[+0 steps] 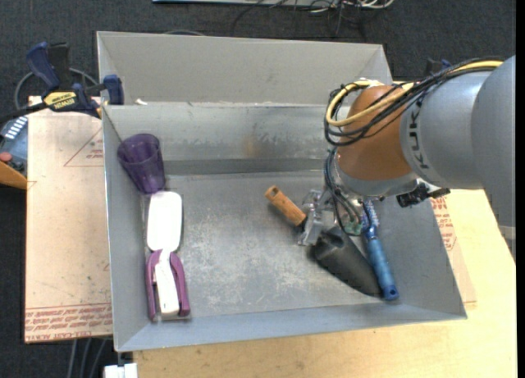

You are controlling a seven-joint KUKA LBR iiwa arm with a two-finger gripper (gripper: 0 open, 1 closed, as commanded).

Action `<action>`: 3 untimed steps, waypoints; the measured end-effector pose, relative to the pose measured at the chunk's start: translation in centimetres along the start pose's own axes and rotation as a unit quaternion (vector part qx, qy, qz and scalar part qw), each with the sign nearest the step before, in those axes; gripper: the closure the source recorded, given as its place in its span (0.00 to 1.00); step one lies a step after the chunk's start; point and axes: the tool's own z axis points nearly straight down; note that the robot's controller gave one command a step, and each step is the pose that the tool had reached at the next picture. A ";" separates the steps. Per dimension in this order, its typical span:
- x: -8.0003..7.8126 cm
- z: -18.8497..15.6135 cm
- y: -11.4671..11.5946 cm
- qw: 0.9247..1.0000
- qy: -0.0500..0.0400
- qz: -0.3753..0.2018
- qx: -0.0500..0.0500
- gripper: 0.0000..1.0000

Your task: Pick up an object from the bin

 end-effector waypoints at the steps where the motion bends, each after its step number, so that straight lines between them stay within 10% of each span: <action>1: 0.1 -0.3 0.0 1.000 0.001 0.000 0.000 1.00; 3: 0.1 -3.5 0.0 1.000 0.001 0.000 0.000 1.00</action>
Offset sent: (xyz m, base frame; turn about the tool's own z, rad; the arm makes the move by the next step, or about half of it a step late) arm -0.0001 -0.0001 0.0531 0.0000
